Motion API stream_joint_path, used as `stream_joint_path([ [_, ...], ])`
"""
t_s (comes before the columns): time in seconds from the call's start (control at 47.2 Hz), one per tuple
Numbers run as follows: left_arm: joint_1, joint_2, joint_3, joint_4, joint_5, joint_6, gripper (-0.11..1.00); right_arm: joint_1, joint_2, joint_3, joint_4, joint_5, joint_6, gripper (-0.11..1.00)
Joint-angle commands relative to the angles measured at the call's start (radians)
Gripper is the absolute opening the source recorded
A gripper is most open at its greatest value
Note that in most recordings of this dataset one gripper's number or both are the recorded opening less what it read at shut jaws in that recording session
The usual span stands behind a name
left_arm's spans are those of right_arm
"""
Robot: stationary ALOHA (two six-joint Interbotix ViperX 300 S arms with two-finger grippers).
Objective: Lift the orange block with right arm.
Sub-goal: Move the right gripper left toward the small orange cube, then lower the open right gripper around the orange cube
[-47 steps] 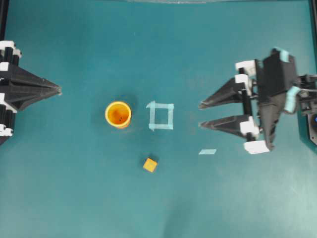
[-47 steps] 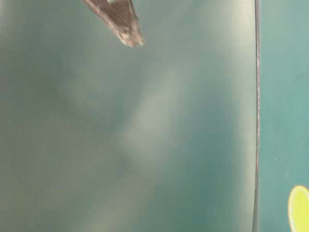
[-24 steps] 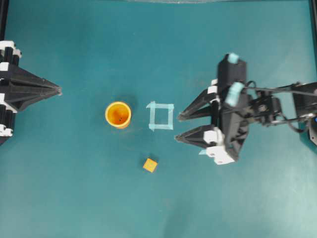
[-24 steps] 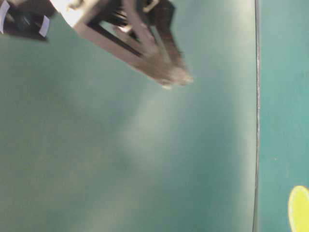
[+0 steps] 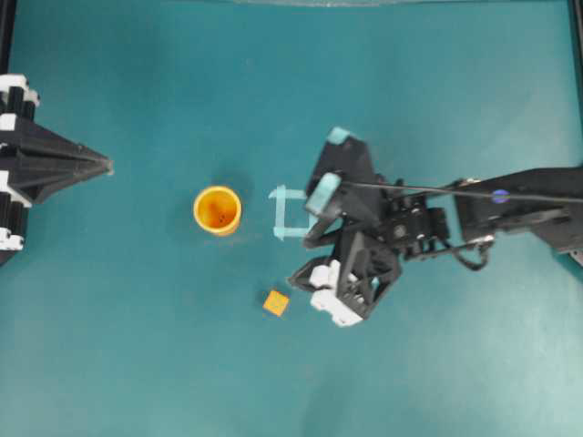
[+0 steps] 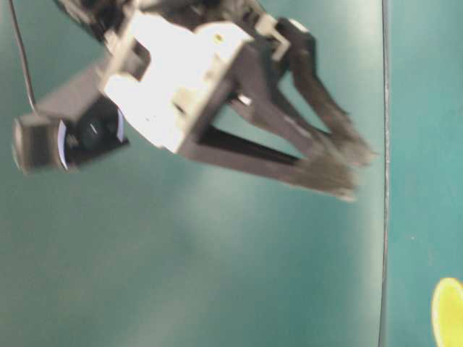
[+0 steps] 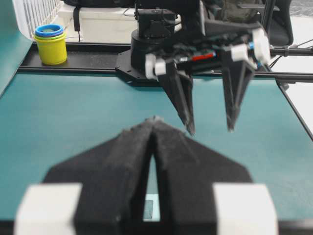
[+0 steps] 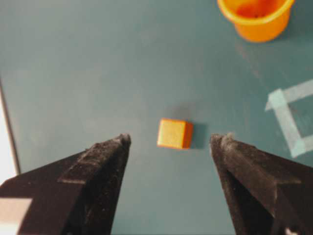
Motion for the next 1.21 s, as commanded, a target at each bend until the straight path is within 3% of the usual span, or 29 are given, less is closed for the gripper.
stream_joint_path([
  [0.0, 0.000, 0.005, -0.028, 0.003, -0.009, -0.002, 0.01, 0.017, 0.031, -0.066, -0.005, 0.051, 0.002, 0.67],
  [0.317, -0.002, 0.003, -0.028, 0.003, -0.008, -0.002, 0.01, 0.038, 0.155, -0.143, -0.011, 0.118, 0.005, 0.67],
  [0.466, -0.002, 0.005, -0.028, 0.003, -0.006, -0.003, 0.01, 0.048, 0.192, -0.153, -0.015, 0.118, 0.041, 0.67],
  [0.889, -0.002, 0.005, -0.028, 0.003, -0.005, -0.002, 0.01, 0.055, 0.273, -0.193, -0.138, 0.117, 0.183, 0.67],
  [1.185, -0.002, 0.003, -0.028, 0.003, -0.006, -0.002, 0.01, 0.072, 0.351, -0.272, -0.144, 0.118, 0.184, 0.67],
])
